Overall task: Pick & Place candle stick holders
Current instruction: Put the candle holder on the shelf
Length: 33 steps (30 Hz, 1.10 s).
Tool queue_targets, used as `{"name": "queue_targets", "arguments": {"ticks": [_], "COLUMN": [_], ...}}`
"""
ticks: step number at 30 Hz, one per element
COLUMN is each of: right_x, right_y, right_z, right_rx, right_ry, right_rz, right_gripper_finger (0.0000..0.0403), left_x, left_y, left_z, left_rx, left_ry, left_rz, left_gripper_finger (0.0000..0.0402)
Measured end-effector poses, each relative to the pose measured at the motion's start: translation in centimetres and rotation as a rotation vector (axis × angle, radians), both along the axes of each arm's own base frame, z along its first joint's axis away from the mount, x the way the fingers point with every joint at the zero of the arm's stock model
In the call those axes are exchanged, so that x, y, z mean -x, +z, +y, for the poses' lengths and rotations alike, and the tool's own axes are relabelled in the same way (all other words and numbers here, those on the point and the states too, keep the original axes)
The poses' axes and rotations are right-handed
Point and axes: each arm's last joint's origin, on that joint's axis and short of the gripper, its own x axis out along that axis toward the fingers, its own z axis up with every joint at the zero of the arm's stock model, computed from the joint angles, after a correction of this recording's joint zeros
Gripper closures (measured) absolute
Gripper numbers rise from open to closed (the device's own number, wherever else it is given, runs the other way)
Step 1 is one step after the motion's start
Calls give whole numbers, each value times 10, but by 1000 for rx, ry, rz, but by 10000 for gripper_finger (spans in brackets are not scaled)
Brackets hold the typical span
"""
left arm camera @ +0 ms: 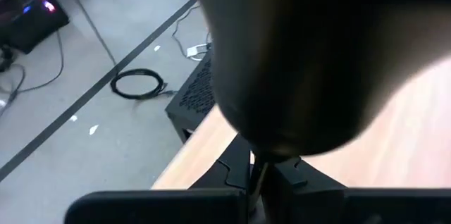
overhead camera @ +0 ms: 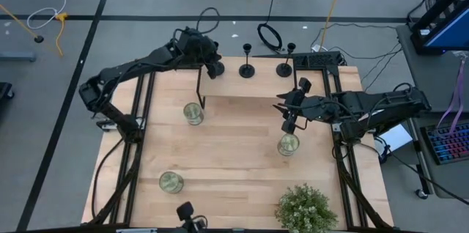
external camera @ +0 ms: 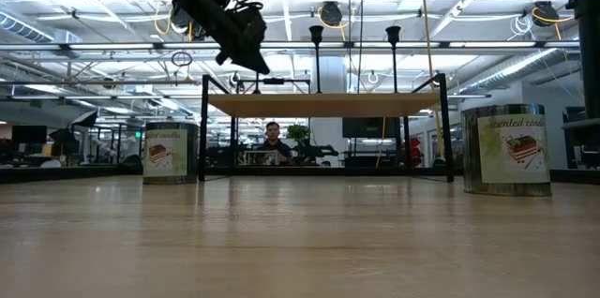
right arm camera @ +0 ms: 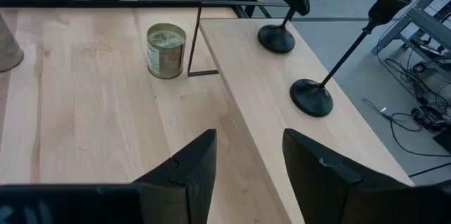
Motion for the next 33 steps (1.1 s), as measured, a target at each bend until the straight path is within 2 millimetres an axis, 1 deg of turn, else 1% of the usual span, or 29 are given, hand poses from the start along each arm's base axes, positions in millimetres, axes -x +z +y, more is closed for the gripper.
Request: {"name": "queue_targets", "arguments": {"ticks": [4, 15, 18, 23, 25, 28, 33], "right_x": [0, 0, 0, 0, 0, 0, 1], "right_y": [0, 0, 0, 0, 0, 0, -1], "right_z": [0, 0, 0, 0, 0, 0, 0], "right_rx": [0, 0, 0, -1, -1, 0, 2], "right_ry": [0, 0, 0, 0, 0, 0, 0], "right_rz": [-1, -1, -1, -1, -1, 0, 15], "right_gripper_finger": [248, 248, 248, 248, 248, 248, 248], "left_x": [5, 4, 4, 3, 5, 12, 36], "left_y": [0, 0, -1, -4, 1, 18, 41], "left_z": [6, 5, 3, -1, -4, -14, -39], "left_rx": [33, 10, -20, -47, -77, -118, -110], "left_ry": [54, 59, 27, -6, -5, 5, -12], "left_rz": [-22, -6, 42, 95, 102, 79, 92], "left_gripper_finger": [363, 302, 272, 211, 189, 167, 159]}}
